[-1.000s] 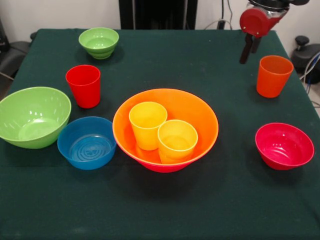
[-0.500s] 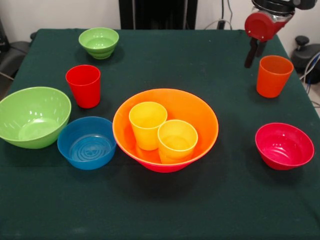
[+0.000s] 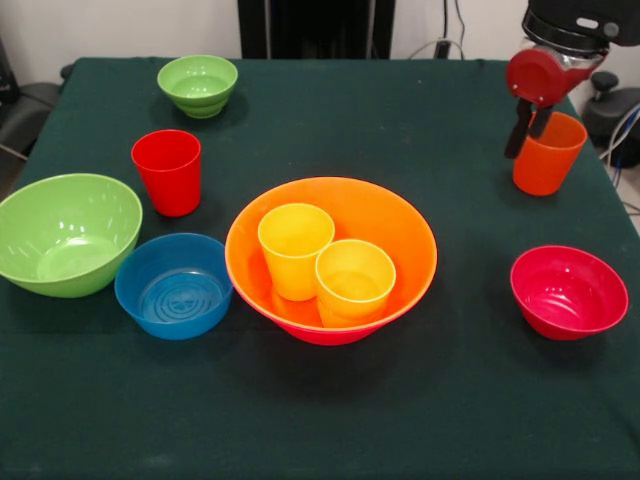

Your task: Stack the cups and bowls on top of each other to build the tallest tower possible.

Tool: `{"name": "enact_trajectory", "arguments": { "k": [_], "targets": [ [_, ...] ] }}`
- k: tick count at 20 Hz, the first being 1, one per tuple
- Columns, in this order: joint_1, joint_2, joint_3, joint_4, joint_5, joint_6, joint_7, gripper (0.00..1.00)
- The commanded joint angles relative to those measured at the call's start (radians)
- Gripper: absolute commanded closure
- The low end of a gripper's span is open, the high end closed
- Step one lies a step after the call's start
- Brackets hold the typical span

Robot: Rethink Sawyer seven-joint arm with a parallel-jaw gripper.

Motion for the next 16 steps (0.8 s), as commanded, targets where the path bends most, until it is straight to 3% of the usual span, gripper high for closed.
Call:
{"name": "enact_trajectory", "arguments": {
  "k": [1,16],
  "targets": [
    [0.025,0.051,0.087,-0.089,0.017,0.055,0.314,0.0],
    [0.029,0.044,0.124,-0.022,0.031,-0.029,0.234,0.0]
  ]
}}
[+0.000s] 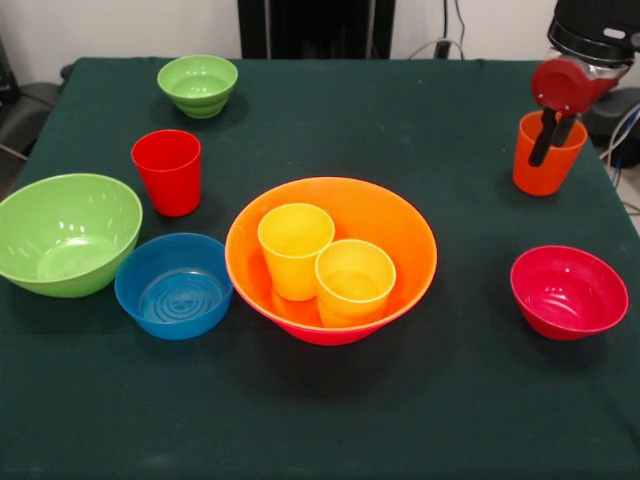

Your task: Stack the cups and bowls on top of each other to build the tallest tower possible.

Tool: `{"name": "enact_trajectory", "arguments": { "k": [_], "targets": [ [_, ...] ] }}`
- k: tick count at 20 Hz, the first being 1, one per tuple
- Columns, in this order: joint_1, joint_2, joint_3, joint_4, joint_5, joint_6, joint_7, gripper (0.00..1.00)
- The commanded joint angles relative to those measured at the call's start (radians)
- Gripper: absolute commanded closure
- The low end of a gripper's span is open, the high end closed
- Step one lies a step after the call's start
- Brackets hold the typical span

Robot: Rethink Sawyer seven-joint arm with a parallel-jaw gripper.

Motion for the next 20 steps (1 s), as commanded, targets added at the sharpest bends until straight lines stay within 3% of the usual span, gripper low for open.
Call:
{"name": "enact_trajectory", "arguments": {
  "k": [1,6,13,20],
  "targets": [
    [-0.001,0.017,0.132,0.02,0.022,-0.043,0.178,0.0],
    [-0.014,0.013,0.159,0.055,0.023,-0.089,0.122,0.0],
    [-0.021,0.043,0.176,0.017,-0.019,-0.074,0.067,0.0],
    [-0.01,0.021,0.193,0.03,-0.047,-0.061,0.018,0.0]
  ]
}}
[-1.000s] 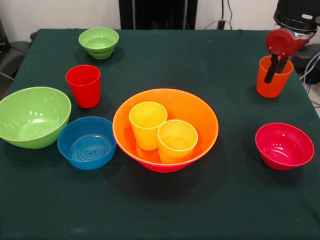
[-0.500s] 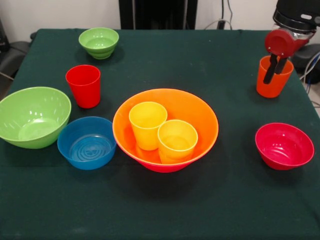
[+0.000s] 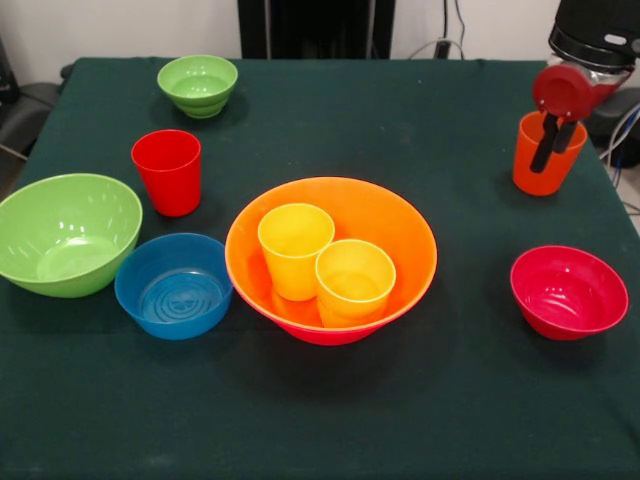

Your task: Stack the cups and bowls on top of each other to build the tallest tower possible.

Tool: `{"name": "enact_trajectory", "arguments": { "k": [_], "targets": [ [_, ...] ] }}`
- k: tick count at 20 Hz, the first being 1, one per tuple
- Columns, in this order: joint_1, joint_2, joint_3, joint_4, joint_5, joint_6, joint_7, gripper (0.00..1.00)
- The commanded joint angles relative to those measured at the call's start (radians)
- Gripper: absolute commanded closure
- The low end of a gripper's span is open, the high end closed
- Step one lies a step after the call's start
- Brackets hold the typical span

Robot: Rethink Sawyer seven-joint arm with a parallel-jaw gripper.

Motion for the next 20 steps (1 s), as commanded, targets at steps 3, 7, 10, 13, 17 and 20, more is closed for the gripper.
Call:
{"name": "enact_trajectory", "arguments": {
  "k": [3,7,10,13,17,20],
  "targets": [
    [0.008,0.008,0.16,0.034,-0.05,-0.027,0.033,0.0],
    [0.019,-0.045,0.171,0.089,-0.046,-0.027,0.007,0.0],
    [0.026,-0.057,0.173,0.111,-0.042,-0.05,0.005,0.0],
    [0.021,-0.076,0.182,0.145,-0.037,-0.084,-0.009,0.0],
    [0.001,-0.113,0.211,0.2,-0.039,-0.107,-0.054,0.0],
    [-0.03,-0.126,0.249,0.242,-0.055,-0.153,-0.11,0.0]
  ]
}}
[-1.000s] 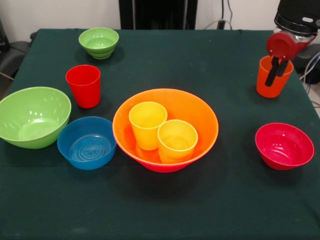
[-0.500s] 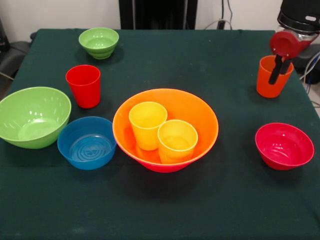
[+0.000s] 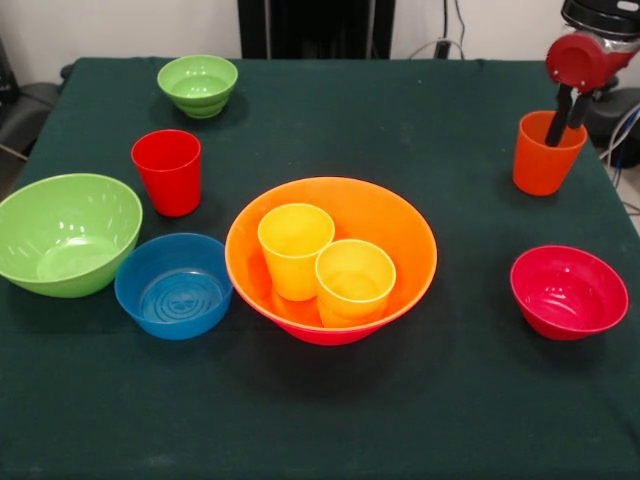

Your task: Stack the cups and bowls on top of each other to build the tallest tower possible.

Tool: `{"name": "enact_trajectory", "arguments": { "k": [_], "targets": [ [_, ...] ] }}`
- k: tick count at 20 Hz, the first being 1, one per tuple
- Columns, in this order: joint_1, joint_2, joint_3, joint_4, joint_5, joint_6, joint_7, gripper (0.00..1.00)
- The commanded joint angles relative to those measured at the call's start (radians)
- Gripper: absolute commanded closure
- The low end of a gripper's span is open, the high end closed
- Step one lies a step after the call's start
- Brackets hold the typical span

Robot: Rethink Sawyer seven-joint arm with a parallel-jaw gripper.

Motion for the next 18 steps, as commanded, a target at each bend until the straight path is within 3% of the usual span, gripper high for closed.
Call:
{"name": "enact_trajectory", "arguments": {
  "k": [1,7,14,18],
  "targets": [
    [-0.057,-0.042,0.224,0.164,-0.062,-0.123,-0.125,0.0],
    [-0.142,-0.06,0.296,0.226,-0.19,-0.218,-0.252,0.0],
    [-0.18,-0.055,0.323,0.232,-0.35,-0.256,-0.228,0.0],
    [-0.207,-0.065,0.38,0.235,-0.408,-0.289,-0.197,0.0]
  ]
}}
